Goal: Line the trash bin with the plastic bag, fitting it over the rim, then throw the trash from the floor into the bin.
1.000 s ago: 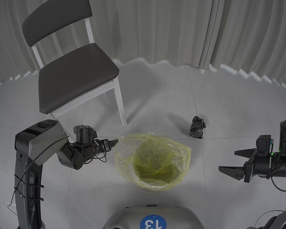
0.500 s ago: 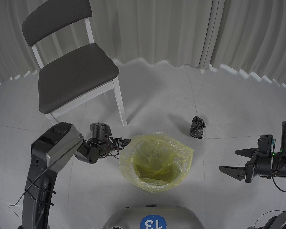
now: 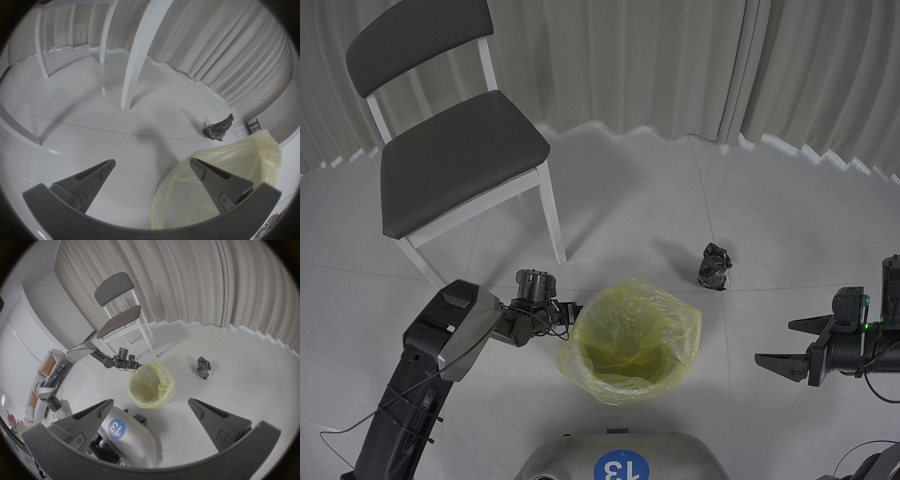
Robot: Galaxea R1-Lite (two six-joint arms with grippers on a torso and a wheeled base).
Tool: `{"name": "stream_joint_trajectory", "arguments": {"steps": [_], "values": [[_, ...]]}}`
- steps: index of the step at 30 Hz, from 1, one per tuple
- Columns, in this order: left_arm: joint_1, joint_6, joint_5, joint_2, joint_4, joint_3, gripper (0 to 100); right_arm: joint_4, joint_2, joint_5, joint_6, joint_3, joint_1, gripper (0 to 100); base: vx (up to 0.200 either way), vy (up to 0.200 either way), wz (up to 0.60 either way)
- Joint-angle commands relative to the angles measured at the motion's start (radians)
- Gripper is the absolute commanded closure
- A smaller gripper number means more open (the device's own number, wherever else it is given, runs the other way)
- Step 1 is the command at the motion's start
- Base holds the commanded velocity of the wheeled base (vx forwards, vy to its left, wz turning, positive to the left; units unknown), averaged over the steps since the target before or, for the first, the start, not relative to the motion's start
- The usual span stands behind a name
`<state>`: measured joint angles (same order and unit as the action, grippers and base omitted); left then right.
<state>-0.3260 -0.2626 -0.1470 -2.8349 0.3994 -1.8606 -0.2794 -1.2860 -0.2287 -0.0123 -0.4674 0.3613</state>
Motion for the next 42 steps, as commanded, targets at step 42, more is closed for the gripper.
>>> {"name": "stream_joint_trajectory", "arguments": {"steps": [42], "values": [[-0.004,-0.124,-0.075,0.845,0.809,1.158,0,0.189,-0.556,0.141,-0.106,-0.534,0.073,0,0.000,0.000,0.00]]}}
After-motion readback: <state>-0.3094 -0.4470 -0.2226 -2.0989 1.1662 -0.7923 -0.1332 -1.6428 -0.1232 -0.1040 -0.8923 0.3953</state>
